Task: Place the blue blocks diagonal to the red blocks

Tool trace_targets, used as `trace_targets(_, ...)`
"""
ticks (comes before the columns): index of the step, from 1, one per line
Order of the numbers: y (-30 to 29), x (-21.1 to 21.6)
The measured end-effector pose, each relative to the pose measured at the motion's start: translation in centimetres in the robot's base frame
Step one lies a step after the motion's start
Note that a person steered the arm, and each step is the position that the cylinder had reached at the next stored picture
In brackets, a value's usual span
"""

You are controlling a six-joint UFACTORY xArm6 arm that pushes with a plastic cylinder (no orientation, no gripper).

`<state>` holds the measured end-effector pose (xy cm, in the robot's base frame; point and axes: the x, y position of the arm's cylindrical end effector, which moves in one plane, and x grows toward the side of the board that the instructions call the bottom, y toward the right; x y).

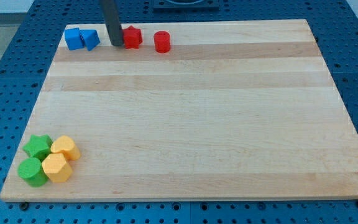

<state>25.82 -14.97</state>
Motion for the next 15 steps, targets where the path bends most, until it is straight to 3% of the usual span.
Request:
trace_targets(2,1.6,-0.3)
trace_targets(4,0.6,-5.1)
trace_targets(5,0.6,-5.5)
trace_targets(8,0.7,1.3)
trace_targets(9,-1.8,2.1)
trace_targets(11,-15.2,3.7)
trace_targets(13,-15.5,2.2)
trace_targets(14,-15.5,-2.0)
trace_targets(15,-14.8,-2.7)
